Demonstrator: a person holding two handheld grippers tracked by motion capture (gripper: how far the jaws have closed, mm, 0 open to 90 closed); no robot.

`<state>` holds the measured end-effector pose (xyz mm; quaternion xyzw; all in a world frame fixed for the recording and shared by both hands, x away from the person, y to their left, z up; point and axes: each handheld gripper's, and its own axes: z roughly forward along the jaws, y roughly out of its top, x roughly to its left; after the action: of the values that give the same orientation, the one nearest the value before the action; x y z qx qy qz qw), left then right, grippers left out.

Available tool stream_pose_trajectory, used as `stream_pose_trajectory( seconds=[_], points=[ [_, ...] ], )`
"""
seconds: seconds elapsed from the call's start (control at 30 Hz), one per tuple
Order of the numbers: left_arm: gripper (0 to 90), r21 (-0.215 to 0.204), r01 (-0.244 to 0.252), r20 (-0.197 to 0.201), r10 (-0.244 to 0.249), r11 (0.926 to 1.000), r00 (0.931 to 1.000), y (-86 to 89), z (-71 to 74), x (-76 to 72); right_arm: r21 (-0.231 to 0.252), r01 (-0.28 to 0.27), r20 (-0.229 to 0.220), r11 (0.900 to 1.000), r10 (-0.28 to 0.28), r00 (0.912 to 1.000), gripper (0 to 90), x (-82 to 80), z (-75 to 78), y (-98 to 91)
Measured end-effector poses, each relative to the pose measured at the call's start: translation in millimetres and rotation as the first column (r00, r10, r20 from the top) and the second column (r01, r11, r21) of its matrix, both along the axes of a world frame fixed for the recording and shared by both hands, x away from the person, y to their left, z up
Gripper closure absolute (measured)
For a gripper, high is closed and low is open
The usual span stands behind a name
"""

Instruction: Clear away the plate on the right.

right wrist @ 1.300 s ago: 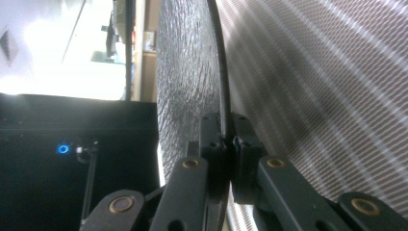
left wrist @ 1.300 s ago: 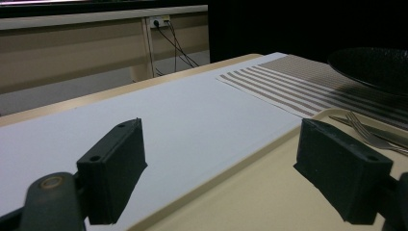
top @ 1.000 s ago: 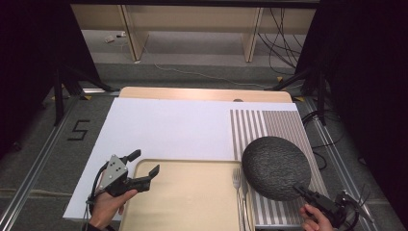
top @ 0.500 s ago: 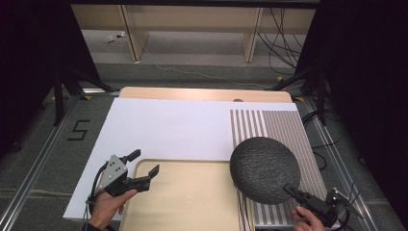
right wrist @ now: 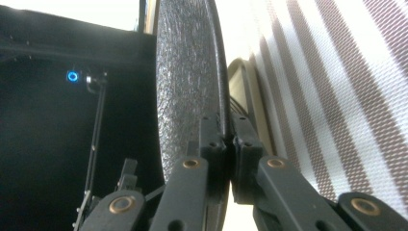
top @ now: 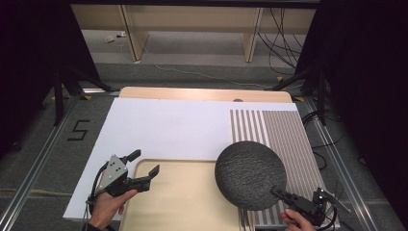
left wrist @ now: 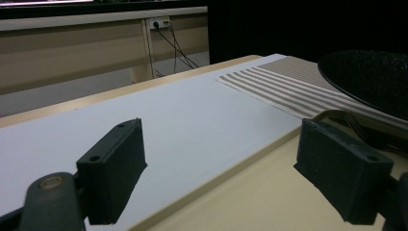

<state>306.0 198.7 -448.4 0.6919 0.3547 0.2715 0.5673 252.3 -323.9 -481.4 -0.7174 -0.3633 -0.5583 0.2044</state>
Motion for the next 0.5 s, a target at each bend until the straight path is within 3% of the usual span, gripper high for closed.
stream_pose_trajectory(
  seconds=[0.27,0.5],
  points=[
    [17.0,-0.001,-0.001,0.0,0.001,1.0,1.0,0.0,0.0,0.0,-0.004,-0.08,-0.011,0.9968,0.08,0.9967,86.5,2.0,-2.2,15.1],
    [17.0,0.004,0.0,0.0,0.0,1.0,1.0,0.0,-0.2,0.2,-0.015,-0.153,-0.02,0.9882,0.152,0.9881,86.5,4.7,-5.2,32.0]
  ],
)
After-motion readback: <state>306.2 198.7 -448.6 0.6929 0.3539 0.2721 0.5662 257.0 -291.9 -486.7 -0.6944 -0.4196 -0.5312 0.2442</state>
